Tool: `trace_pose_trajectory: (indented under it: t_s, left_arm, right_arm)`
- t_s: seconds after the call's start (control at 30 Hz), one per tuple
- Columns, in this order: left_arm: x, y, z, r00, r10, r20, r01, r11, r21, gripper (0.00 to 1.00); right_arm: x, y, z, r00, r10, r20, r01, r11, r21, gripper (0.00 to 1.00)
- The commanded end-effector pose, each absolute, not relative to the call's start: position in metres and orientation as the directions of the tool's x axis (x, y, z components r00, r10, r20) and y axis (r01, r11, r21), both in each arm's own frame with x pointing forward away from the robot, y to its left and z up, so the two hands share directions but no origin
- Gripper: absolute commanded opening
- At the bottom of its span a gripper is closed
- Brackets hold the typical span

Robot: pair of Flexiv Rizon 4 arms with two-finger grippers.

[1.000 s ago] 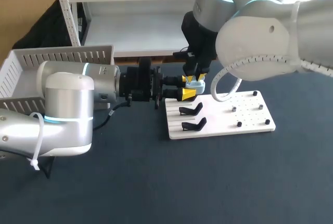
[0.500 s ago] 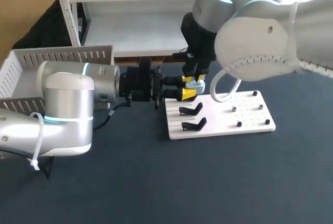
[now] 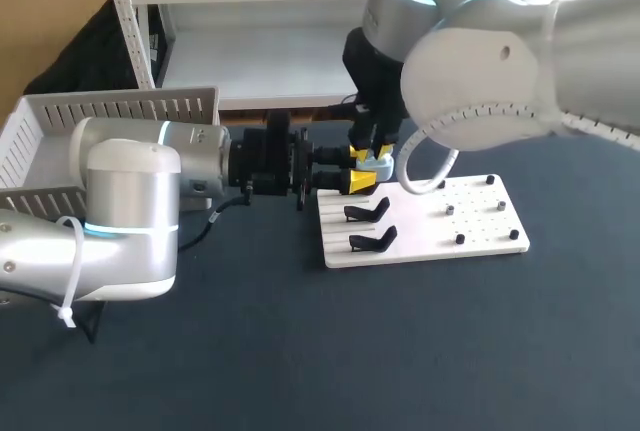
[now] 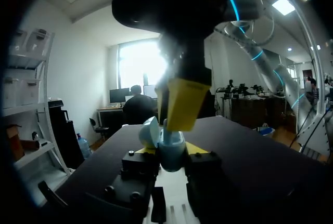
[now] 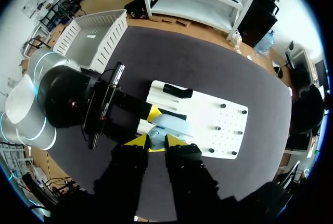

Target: Pick up each earbud case from the left stands, insert the matching earbuds, close the lid, and place the case in the box.

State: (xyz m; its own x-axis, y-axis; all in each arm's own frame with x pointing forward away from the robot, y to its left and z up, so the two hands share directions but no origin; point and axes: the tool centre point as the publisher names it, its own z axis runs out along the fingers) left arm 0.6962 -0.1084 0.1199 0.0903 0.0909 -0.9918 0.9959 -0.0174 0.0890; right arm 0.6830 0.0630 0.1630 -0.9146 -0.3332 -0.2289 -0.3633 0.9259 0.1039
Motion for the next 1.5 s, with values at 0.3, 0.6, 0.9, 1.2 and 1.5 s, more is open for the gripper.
trace_pose_trajectory:
  t_s: [0.3, 0.6, 0.9, 1.2, 1.5]
  left_arm:
    - [0.695, -0.109, 0.119, 0.092, 0.089, -0.992, 0.996, -0.013, 0.092, 0.00]
    - [0.695, -0.109, 0.119, 0.092, 0.089, -0.992, 0.996, -0.013, 0.092, 0.00]
    - [0.695, -0.109, 0.119, 0.092, 0.089, -0.992, 0.996, -0.013, 0.092, 0.00]
    - [0.695, -0.109, 0.119, 0.092, 0.089, -0.992, 0.996, -0.013, 0.092, 0.00]
    - [0.695, -0.109, 0.119, 0.092, 0.089, -0.992, 0.996, -0.013, 0.092, 0.00]
  right_arm:
    - [0.676, 0.061, 0.178, -0.912, -0.325, -0.252, -0.359, 0.928, 0.101, 0.93]
    - [0.700, 0.041, 0.208, -0.929, -0.182, -0.321, -0.240, 0.959, 0.150, 0.93]
    - [0.745, 0.020, 0.190, -0.949, -0.027, -0.315, -0.077, 0.986, 0.149, 1.00]
    - [0.754, 0.009, 0.172, -0.963, 0.004, -0.269, -0.033, 0.991, 0.130, 1.00]
    - [0.731, 0.003, 0.162, -0.979, -0.025, -0.200, -0.048, 0.993, 0.110, 1.00]
